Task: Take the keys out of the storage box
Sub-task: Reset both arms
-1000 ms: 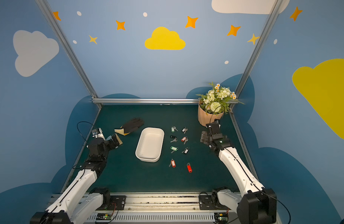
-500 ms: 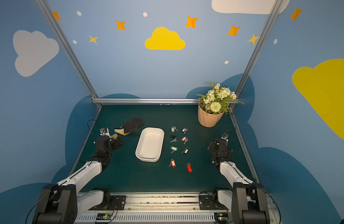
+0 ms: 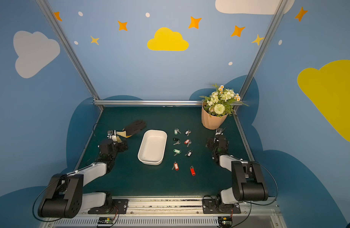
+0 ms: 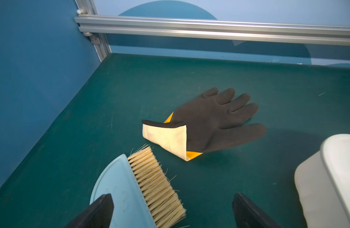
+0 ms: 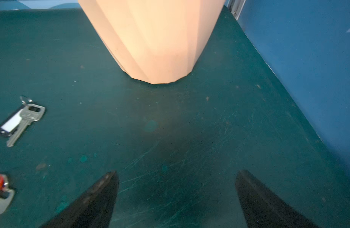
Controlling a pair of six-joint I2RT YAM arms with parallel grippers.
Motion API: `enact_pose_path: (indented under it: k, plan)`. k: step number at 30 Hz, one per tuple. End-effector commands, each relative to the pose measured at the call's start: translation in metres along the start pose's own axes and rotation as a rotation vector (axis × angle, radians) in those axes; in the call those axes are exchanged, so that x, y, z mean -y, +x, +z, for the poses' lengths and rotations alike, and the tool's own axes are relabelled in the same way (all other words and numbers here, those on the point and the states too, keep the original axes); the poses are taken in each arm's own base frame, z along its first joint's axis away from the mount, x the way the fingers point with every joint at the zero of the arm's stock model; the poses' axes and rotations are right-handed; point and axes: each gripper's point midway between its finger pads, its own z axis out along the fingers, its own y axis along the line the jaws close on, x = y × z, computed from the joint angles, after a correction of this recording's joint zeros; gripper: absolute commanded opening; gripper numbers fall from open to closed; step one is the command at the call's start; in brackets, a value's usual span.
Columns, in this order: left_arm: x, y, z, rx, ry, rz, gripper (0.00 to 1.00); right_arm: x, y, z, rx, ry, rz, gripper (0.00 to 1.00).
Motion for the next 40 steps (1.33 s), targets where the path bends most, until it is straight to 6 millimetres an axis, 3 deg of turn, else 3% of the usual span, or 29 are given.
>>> enact_pose_path:
  k: [1, 4, 10, 12, 15, 18, 40]
  plan:
    - [0.007, -0.013, 0.001, 0.07, 0.038, 0.032, 1.0, -0.009, -0.012, 0.0, 0.129, -0.063, 0.001, 0.98]
    - [0.009, -0.012, 0.003, 0.094, 0.053, 0.032, 1.0, -0.01, -0.014, -0.001, 0.185, -0.069, -0.002, 0.98]
    - [0.013, 0.006, 0.017, 0.105, 0.069, 0.036, 1.0, -0.012, -0.007, 0.0, 0.052, -0.082, -0.031, 0.98]
    - [0.015, 0.004, 0.02, 0.15, 0.077, 0.043, 1.0, -0.01, -0.008, 0.0, 0.071, -0.075, -0.024, 0.98]
    - [0.019, 0.007, 0.02, 0.103, 0.102, 0.054, 1.0, -0.011, -0.007, 0.0, 0.062, -0.08, -0.031, 0.98]
    - [0.014, 0.007, 0.033, 0.03, 0.065, 0.035, 1.0, -0.011, -0.008, 0.0, 0.064, -0.081, -0.031, 0.98]
    - [0.011, 0.007, 0.032, 0.032, 0.066, 0.028, 1.0, -0.012, -0.008, 0.0, 0.063, -0.079, -0.037, 0.99]
